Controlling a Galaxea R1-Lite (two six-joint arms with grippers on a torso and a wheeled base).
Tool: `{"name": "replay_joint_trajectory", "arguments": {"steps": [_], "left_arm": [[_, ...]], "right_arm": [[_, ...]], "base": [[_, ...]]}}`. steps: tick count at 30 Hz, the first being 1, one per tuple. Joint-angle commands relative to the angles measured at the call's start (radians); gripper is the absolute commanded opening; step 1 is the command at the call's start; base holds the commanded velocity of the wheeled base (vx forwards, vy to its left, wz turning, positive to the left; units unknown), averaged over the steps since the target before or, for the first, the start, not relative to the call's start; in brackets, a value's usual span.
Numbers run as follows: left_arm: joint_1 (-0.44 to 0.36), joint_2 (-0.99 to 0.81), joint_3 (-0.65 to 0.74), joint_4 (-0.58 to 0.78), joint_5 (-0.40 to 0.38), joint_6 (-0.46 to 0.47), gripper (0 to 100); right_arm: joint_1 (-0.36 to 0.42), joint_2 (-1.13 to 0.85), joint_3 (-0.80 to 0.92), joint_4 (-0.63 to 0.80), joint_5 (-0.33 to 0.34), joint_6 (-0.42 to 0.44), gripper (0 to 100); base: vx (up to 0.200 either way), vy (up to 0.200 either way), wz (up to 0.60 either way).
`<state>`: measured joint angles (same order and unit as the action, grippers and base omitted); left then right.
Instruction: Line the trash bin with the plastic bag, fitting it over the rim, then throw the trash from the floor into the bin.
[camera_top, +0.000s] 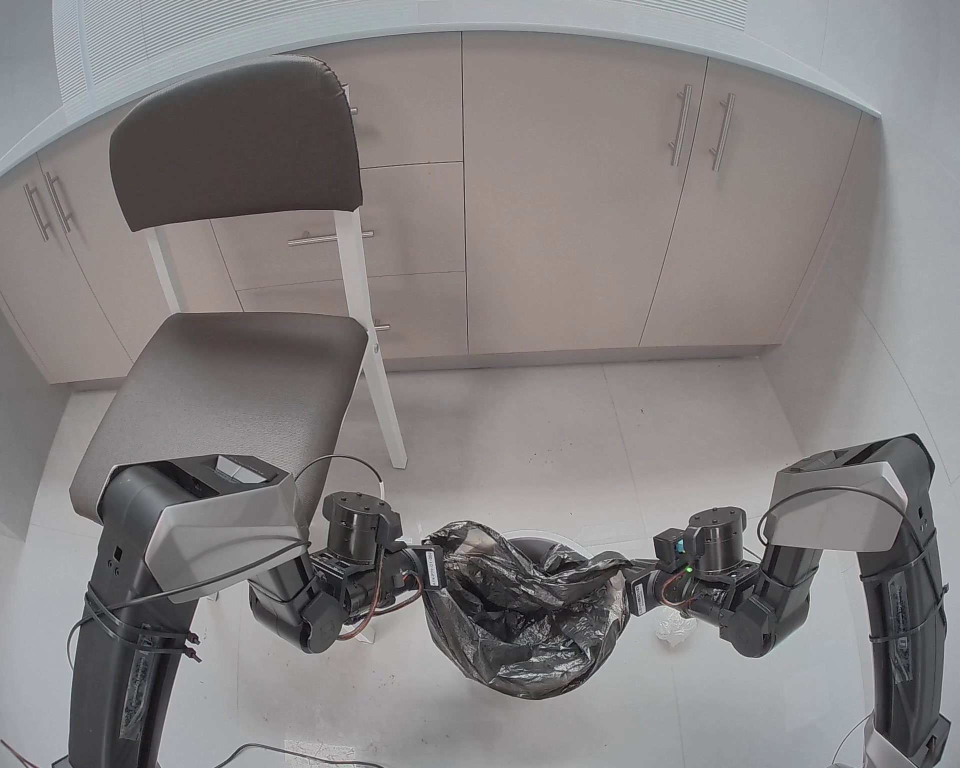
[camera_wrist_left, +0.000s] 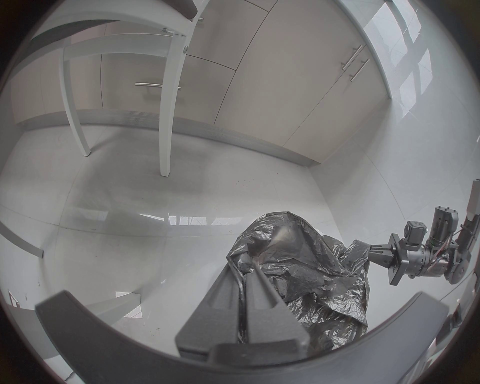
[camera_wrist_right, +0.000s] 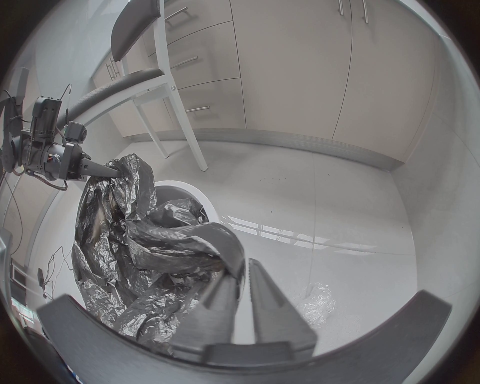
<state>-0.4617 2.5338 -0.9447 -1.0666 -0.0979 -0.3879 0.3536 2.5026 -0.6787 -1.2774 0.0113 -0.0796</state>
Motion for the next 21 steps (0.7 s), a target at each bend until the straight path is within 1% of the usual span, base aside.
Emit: {"name": "replay_joint_trajectory", "arguments": {"steps": [1,4,5,8,10,12,15,17,18,19,21], "left_arm": [[0.002,0.003,0.001,-0.001,0.000,0.000,0],[0.003,0.003,0.001,-0.003,0.000,-0.002,0],[0.006,0.002,0.001,-0.004,0.000,-0.003,0],[0.012,-0.003,-0.002,-0.001,0.000,-0.011,0],[0.014,-0.003,-0.003,-0.001,0.000,-0.011,0],[0.014,-0.004,-0.003,-0.001,0.001,-0.011,0],[0.014,-0.001,-0.006,-0.003,0.000,-0.011,0],[0.012,0.000,-0.006,-0.004,0.001,-0.011,0],[0.012,0.000,-0.006,-0.004,0.001,-0.011,0],[0.012,0.000,-0.006,-0.006,0.001,-0.011,0],[0.012,0.000,-0.005,-0.007,0.001,-0.011,0]], "right_arm": [[-0.001,0.002,-0.002,0.000,-0.005,0.000,100],[-0.005,-0.004,-0.002,-0.002,-0.004,0.006,100],[-0.012,-0.014,-0.001,-0.006,-0.004,0.021,100],[-0.016,-0.065,0.008,-0.028,0.003,0.047,100],[-0.018,-0.106,0.004,-0.019,0.004,0.047,100],[0.002,-0.148,0.001,0.007,0.004,0.046,100],[0.076,-0.200,-0.028,0.145,0.003,0.041,100],[0.113,-0.194,-0.076,0.230,-0.004,0.040,100],[0.113,-0.194,-0.076,0.230,-0.004,0.040,100],[0.146,-0.162,-0.119,0.260,-0.008,0.037,100],[0.171,-0.119,-0.151,0.267,-0.027,0.027,100]], "base": [[0.000,0.000,0.00],[0.000,0.000,0.00],[0.000,0.000,0.00],[0.000,0.000,0.00],[0.000,0.000,0.00],[0.000,0.000,0.00],[0.000,0.000,0.00],[0.000,0.000,0.00],[0.000,0.000,0.00],[0.000,0.000,0.00],[0.000,0.000,0.00]]}}
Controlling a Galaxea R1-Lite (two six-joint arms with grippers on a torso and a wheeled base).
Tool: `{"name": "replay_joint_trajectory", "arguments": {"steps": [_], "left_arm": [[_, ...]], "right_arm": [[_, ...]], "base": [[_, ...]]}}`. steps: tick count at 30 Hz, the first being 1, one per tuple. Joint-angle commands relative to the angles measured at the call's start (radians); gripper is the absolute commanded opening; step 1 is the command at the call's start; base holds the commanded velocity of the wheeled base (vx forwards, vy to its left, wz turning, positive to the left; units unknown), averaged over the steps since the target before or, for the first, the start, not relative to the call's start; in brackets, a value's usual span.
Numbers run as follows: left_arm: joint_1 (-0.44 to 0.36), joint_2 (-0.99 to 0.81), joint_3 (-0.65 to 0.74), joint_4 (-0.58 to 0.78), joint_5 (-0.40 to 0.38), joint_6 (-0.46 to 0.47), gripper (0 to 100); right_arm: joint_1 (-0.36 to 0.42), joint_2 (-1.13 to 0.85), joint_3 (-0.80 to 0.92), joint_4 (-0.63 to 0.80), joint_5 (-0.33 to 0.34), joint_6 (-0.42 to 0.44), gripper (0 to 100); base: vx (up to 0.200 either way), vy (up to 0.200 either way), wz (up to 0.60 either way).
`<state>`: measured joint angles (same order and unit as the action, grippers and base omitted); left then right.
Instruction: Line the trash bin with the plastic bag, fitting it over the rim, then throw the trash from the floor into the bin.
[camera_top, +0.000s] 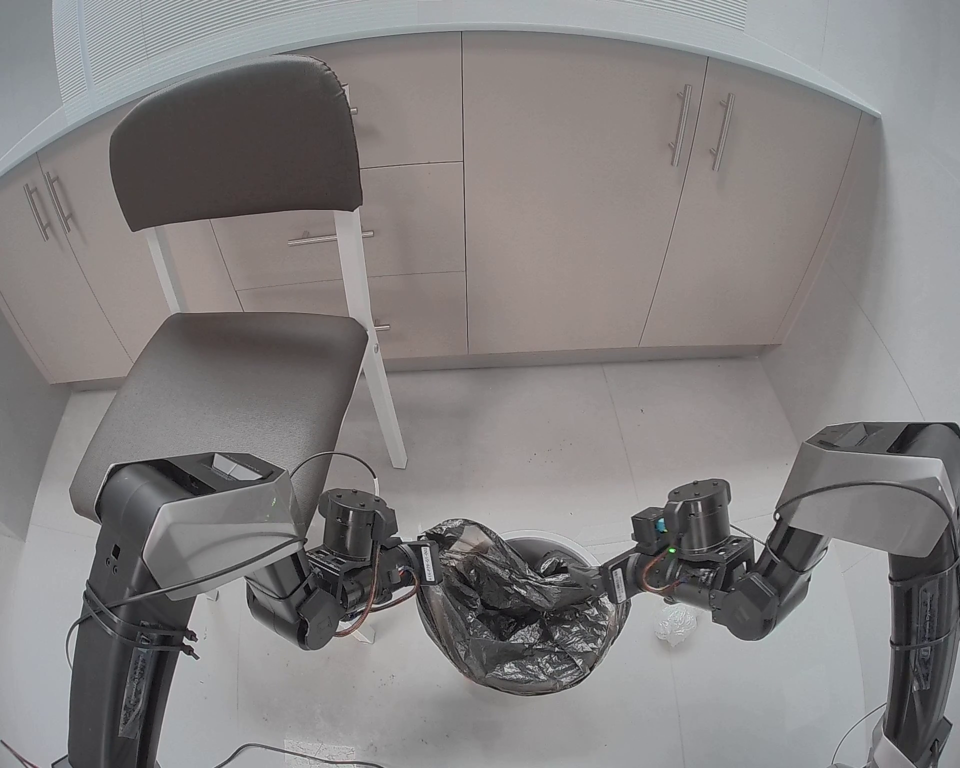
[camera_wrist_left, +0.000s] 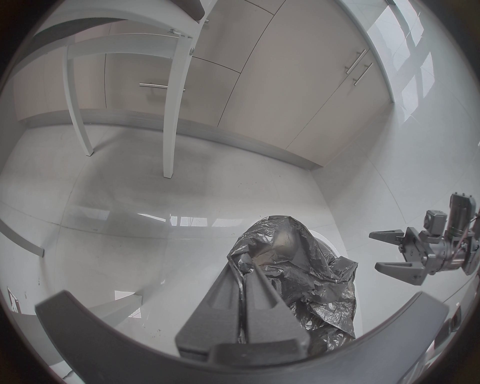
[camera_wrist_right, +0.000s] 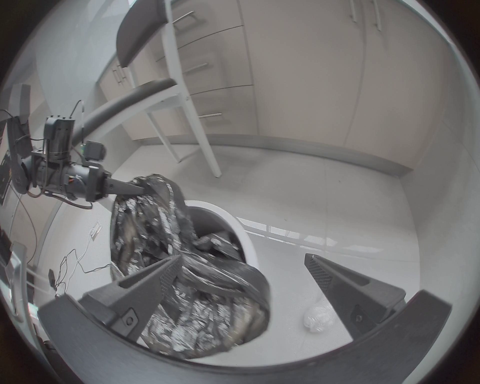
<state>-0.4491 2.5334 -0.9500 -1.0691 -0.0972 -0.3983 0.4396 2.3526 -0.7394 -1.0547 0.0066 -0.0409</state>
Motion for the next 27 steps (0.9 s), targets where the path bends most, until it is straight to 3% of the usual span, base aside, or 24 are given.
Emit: {"name": "replay_joint_trajectory", "arguments": {"steps": [1,5,15,27], "left_arm": [[0.000,0.001,0.000,-0.005,0.001,-0.001,0],[0.000,0.002,0.000,-0.006,0.002,-0.001,0],[0.001,-0.001,0.000,-0.006,0.002,-0.002,0],[0.001,-0.005,0.007,-0.008,0.001,-0.004,0]], "right_arm": [[0.085,0.031,-0.091,0.044,-0.022,-0.011,100],[0.108,0.132,-0.176,0.055,-0.108,-0.106,100],[0.117,0.169,-0.219,0.137,-0.119,-0.134,100],[0.110,0.209,-0.314,0.180,-0.201,-0.229,100]], "base": [[0.000,0.000,0.00],[0.000,0.000,0.00],[0.000,0.000,0.00],[0.000,0.000,0.00]]}}
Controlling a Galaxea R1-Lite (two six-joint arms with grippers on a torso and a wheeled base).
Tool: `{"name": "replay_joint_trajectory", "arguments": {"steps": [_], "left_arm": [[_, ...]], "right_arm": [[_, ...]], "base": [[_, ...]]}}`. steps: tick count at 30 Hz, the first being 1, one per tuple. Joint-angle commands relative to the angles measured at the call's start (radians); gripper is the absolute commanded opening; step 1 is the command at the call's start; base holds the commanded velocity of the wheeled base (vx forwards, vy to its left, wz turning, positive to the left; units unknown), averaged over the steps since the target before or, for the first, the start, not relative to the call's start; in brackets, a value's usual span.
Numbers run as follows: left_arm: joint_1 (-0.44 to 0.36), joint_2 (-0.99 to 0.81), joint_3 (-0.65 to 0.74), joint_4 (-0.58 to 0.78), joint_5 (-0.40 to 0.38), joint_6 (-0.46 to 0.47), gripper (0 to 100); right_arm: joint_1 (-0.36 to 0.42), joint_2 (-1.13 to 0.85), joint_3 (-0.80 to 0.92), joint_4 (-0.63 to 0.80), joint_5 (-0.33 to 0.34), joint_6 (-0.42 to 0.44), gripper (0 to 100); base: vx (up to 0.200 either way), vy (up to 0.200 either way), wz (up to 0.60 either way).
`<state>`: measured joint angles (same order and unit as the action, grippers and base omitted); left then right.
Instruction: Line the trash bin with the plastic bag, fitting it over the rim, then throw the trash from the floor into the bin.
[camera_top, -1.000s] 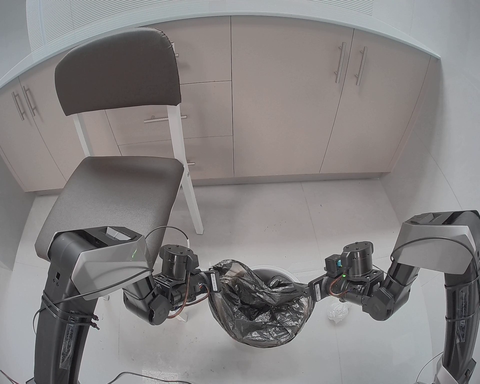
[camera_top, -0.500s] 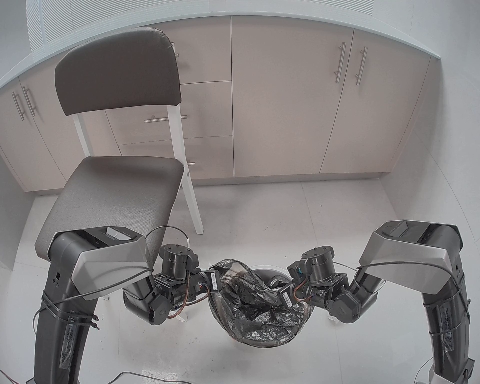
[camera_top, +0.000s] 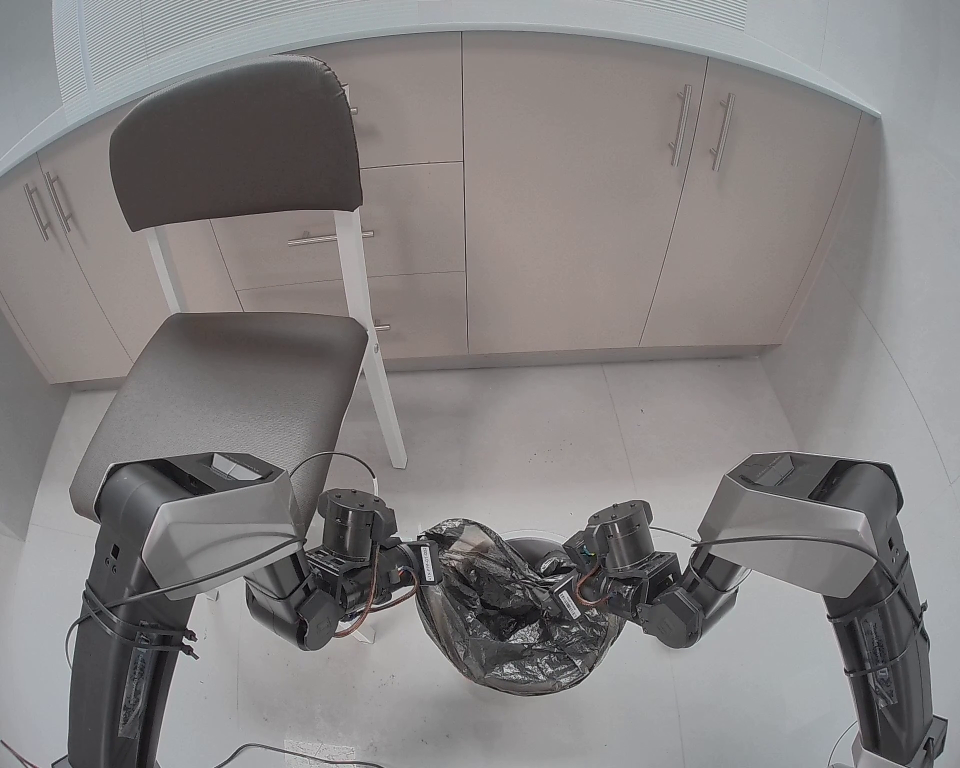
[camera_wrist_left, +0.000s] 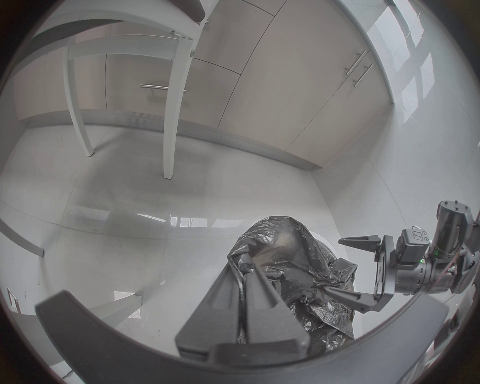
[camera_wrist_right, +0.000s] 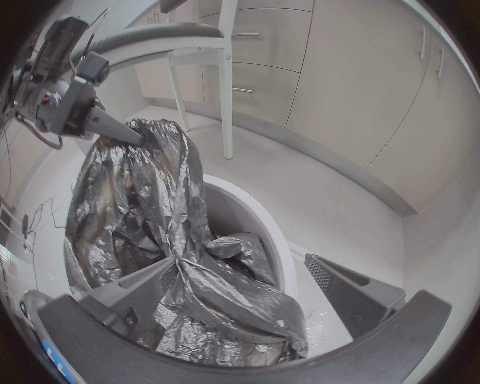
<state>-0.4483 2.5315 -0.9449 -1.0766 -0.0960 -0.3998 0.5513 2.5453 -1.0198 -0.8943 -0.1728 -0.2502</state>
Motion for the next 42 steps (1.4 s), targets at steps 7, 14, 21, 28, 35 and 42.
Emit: {"name": "replay_joint_trajectory", "arguments": {"steps": [7,14,21,28,35,42], "left_arm": [[0.000,-0.005,0.003,0.000,-0.001,-0.004,0],[0.000,0.001,0.001,-0.017,-0.001,-0.002,0],[-0.001,0.004,-0.005,-0.042,-0.002,-0.001,0],[-0.004,0.007,-0.006,-0.042,-0.002,0.007,0],[-0.016,0.016,-0.003,-0.037,0.004,0.058,0],[-0.018,0.015,-0.003,-0.037,0.004,0.058,0]], "right_arm": [[0.001,0.039,-0.125,0.060,-0.076,-0.023,100],[-0.002,0.027,-0.155,0.051,-0.099,-0.020,100],[-0.039,0.019,-0.178,0.051,-0.117,-0.020,100],[-0.062,0.018,-0.197,0.051,-0.116,-0.020,100],[-0.074,0.033,-0.221,0.051,-0.105,-0.018,100],[-0.090,0.041,-0.235,0.051,-0.067,-0.014,100]], "base": [[0.000,0.000,0.00],[0.000,0.000,0.00],[0.000,0.000,0.00],[0.000,0.000,0.00],[0.000,0.000,0.00],[0.000,0.000,0.00]]}}
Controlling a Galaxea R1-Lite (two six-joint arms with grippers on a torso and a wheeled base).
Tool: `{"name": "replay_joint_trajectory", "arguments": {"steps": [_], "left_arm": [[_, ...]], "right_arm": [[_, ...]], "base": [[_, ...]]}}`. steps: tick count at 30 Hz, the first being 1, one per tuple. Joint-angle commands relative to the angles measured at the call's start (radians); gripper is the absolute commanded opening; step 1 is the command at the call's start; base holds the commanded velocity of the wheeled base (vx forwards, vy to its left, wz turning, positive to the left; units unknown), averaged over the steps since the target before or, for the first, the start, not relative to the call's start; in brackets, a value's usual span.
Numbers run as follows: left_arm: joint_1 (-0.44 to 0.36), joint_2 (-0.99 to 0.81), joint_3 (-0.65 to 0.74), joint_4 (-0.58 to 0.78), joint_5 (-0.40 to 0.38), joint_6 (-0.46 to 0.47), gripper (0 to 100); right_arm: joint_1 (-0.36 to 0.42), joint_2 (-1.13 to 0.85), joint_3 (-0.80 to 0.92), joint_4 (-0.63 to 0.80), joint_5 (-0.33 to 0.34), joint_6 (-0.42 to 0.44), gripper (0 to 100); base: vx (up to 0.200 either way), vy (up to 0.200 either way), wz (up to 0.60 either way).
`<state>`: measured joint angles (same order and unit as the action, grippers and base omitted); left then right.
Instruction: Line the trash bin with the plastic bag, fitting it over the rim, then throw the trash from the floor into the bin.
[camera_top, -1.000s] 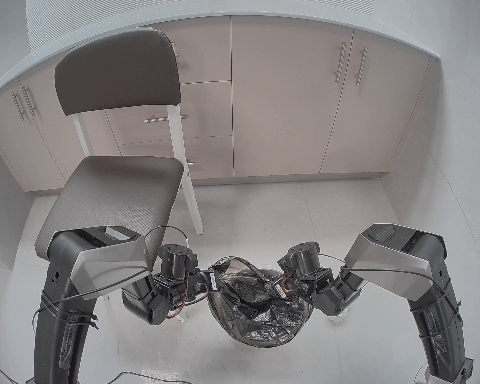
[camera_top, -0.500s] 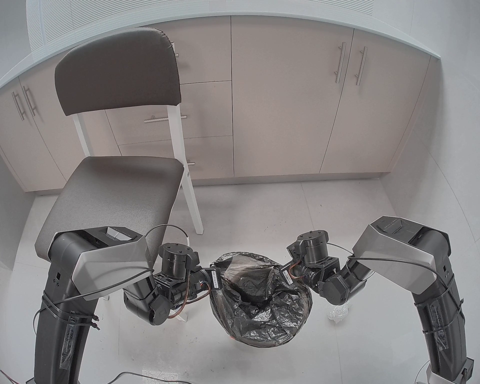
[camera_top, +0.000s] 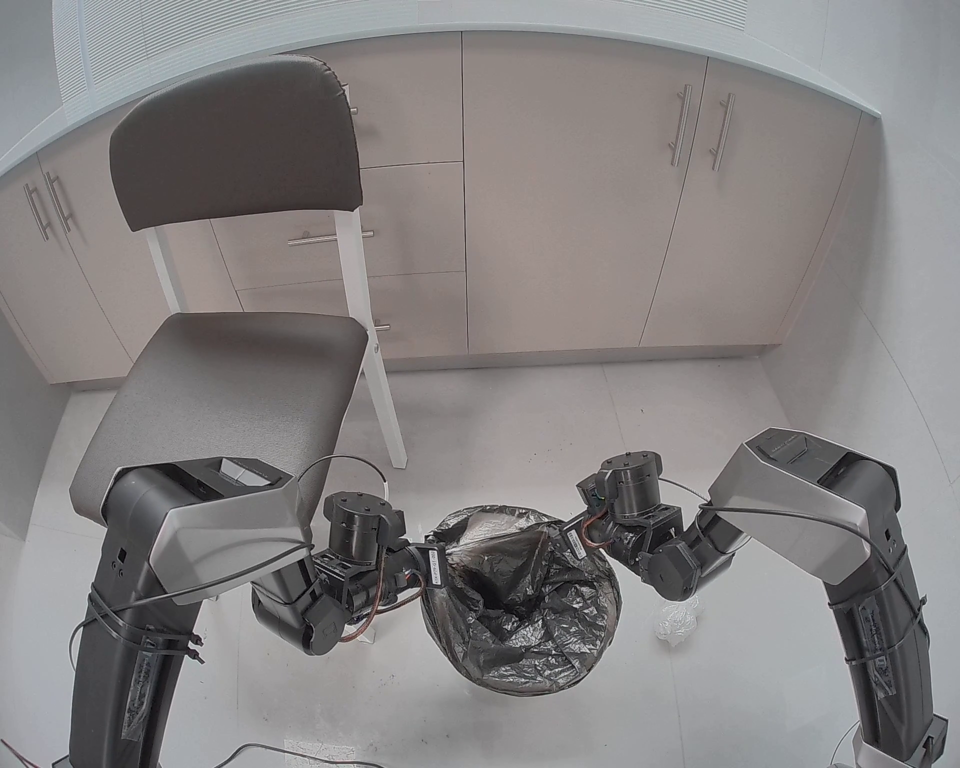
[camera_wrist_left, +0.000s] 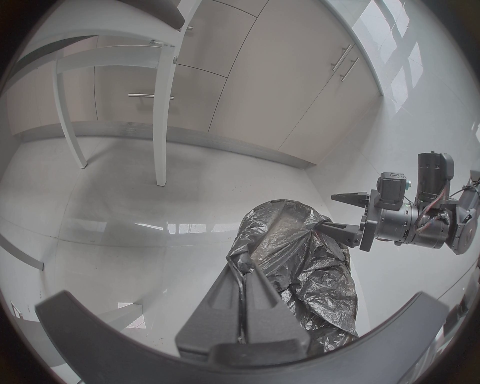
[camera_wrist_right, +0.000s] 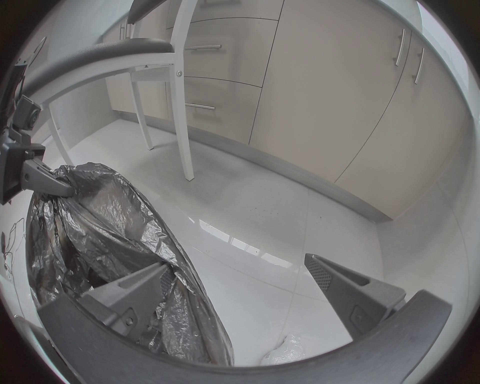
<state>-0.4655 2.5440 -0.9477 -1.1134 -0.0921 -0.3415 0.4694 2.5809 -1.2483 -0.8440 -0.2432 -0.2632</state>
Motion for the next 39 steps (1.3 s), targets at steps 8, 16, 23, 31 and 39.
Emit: {"name": "replay_joint_trajectory", "arguments": {"steps": [8,16,23,31,39], "left_arm": [[-0.001,0.002,0.003,0.001,0.000,0.001,0],[-0.007,0.007,0.001,0.004,0.005,0.006,100],[-0.010,0.025,-0.028,0.061,0.094,0.068,100],[-0.016,0.033,-0.125,0.250,0.215,0.068,100],[-0.018,0.019,-0.129,0.225,0.221,-0.040,100]], "right_arm": [[-0.029,0.010,-0.022,0.005,0.012,0.001,100],[-0.034,0.024,-0.033,0.000,0.019,0.012,100],[-0.034,0.048,-0.071,0.006,0.019,0.012,100],[-0.037,0.076,-0.091,0.005,0.018,0.013,100],[-0.049,0.068,-0.092,0.002,0.018,0.012,100]], "base": [[0.000,0.000,0.00],[0.000,0.000,0.00],[0.000,0.000,0.00],[0.000,0.000,0.00],[0.000,0.000,0.00]]}}
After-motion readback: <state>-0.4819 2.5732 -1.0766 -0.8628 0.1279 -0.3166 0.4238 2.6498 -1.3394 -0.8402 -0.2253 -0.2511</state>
